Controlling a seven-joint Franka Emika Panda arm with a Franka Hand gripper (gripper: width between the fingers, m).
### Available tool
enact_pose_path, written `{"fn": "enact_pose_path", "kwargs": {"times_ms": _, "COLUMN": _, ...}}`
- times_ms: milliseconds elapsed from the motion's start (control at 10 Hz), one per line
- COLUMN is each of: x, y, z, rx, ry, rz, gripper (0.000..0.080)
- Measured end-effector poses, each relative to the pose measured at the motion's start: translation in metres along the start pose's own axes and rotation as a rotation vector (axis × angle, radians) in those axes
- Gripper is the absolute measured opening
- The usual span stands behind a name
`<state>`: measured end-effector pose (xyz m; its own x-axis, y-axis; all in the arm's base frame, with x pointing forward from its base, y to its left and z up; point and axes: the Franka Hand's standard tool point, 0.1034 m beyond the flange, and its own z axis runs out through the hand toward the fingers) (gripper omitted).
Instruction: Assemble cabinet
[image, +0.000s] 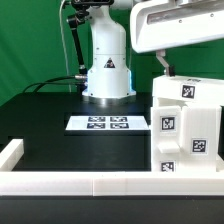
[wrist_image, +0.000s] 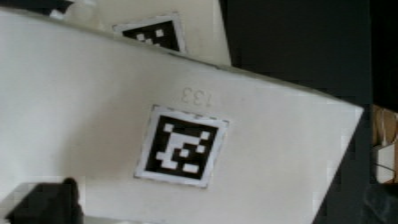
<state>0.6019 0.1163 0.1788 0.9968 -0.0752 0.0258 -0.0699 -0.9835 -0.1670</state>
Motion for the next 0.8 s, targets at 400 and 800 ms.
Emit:
{"fn": "enact_pose_path", "kwargs": {"times_ms": 400, "x": 0.0014, "y": 0.0032, "z": -0.0002, "rx": -0.002, "ry": 0.007, "rz": -0.258, "gripper": 0.0797}}
{"fn": "enact_pose_path", "kwargs": {"times_ms": 800, "x": 0.0004, "y": 0.0078, "z": 0.0077, "rx": -0.035, "ry": 0.043, "rz": -0.697, "gripper": 0.0797}}
